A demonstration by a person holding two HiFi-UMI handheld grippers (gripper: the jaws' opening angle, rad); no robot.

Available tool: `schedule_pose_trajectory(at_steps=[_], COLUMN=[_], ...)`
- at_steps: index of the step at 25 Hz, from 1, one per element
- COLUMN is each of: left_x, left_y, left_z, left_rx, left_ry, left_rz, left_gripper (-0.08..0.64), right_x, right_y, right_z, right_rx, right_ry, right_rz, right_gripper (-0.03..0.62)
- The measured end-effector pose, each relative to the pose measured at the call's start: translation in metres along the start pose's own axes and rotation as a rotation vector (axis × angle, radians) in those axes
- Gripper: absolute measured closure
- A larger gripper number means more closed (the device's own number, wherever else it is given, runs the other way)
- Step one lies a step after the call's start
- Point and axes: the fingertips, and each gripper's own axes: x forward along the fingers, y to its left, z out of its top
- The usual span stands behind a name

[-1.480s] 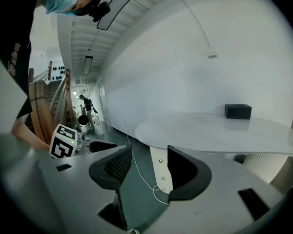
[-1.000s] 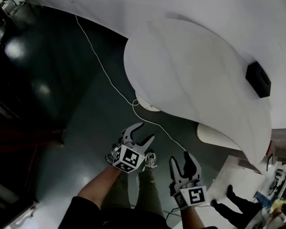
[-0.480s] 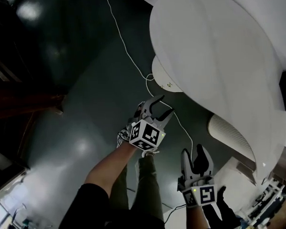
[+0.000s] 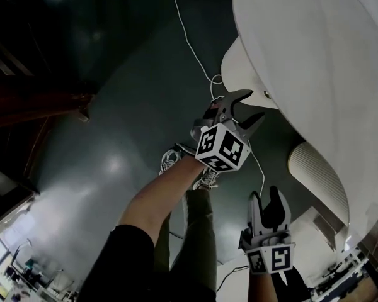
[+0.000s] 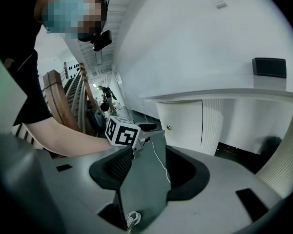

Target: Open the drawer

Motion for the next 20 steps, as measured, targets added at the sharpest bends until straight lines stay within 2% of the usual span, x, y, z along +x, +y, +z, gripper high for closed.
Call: schedule_pose_trajectory(at_steps=[7,17,20], left_x=[0.027,0.055,0.056], left_y=[-0.007,-0.002,0.0], left_z=[-0.009,-0.003,0.0], left_rx=[0.023,0.009,0.022], left_ry=[0.016,0.014,0.007], left_rz=[-0.025,0.012,0.031], left_gripper=[0.302,0.306,0.42], right_x=[0.016,0.013,0.011], right_y=[0.001,-0.001,-0.006], right_z=[-0.008,-0.035,-0.036], right_rx=[0.034,0.086,0.09], right_ry=[-0.017,0.021,0.022], right_rz=[0.014,0.044,0.037], right_gripper=[0.377,0.377,0.382])
